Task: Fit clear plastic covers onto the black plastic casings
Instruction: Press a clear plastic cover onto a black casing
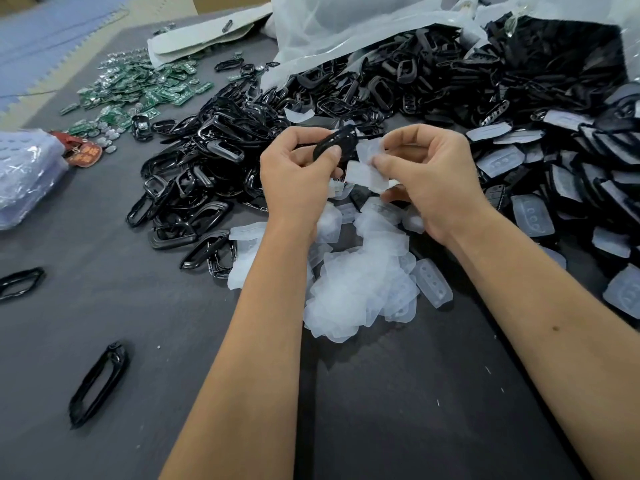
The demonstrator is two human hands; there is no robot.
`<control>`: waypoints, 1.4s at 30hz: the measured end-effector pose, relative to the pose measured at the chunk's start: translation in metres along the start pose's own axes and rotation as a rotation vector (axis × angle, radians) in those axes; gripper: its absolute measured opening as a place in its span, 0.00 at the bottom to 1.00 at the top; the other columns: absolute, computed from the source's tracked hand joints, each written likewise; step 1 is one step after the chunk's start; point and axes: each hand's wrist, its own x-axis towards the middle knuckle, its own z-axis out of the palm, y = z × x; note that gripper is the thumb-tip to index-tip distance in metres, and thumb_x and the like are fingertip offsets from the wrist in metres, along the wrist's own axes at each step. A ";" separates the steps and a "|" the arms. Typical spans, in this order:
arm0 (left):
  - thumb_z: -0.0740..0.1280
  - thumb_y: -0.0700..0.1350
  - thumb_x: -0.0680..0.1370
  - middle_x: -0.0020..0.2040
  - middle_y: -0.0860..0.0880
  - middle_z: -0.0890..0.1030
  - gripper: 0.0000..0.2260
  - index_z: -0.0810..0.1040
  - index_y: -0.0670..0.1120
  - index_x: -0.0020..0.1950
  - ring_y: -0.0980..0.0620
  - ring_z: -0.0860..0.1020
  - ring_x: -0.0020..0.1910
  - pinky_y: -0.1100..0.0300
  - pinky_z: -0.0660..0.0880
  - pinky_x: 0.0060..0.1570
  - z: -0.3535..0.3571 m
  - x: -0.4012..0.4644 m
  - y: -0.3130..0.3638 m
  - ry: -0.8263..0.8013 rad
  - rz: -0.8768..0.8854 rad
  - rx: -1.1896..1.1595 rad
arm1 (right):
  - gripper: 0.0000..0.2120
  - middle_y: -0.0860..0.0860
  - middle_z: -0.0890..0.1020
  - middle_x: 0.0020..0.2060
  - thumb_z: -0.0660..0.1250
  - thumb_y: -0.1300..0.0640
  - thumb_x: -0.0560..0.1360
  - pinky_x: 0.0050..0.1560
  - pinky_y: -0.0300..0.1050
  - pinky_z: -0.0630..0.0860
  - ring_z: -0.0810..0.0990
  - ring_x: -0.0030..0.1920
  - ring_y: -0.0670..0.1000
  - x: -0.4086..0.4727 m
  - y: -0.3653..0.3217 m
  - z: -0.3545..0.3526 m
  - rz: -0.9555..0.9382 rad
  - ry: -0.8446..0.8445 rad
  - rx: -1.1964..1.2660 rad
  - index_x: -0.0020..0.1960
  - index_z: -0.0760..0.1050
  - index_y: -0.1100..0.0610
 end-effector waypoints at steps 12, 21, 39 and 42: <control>0.72 0.30 0.76 0.36 0.48 0.83 0.08 0.84 0.40 0.51 0.54 0.78 0.31 0.65 0.73 0.32 -0.003 0.000 0.004 0.020 -0.047 -0.158 | 0.04 0.50 0.84 0.35 0.78 0.60 0.75 0.34 0.39 0.79 0.81 0.36 0.45 0.001 0.001 -0.002 -0.041 0.028 -0.052 0.44 0.83 0.56; 0.69 0.29 0.73 0.37 0.45 0.82 0.12 0.86 0.42 0.51 0.53 0.73 0.30 0.63 0.72 0.34 0.001 -0.001 0.002 -0.093 0.017 -0.014 | 0.11 0.52 0.86 0.42 0.65 0.67 0.83 0.38 0.38 0.79 0.81 0.40 0.47 0.003 -0.001 -0.001 -0.114 0.009 0.106 0.56 0.84 0.57; 0.71 0.30 0.76 0.39 0.49 0.85 0.11 0.86 0.42 0.54 0.55 0.79 0.28 0.66 0.72 0.29 0.000 0.000 0.002 -0.163 -0.009 -0.073 | 0.01 0.61 0.71 0.38 0.70 0.62 0.82 0.28 0.43 0.64 0.69 0.32 0.50 -0.001 -0.006 0.000 -0.202 0.008 0.149 0.51 0.79 0.58; 0.70 0.29 0.76 0.39 0.48 0.84 0.11 0.86 0.42 0.53 0.55 0.78 0.28 0.65 0.73 0.30 0.000 0.000 0.003 -0.149 -0.008 -0.073 | 0.03 0.58 0.83 0.42 0.68 0.62 0.83 0.30 0.42 0.77 0.81 0.37 0.52 -0.002 -0.007 -0.001 -0.197 0.012 0.187 0.53 0.80 0.61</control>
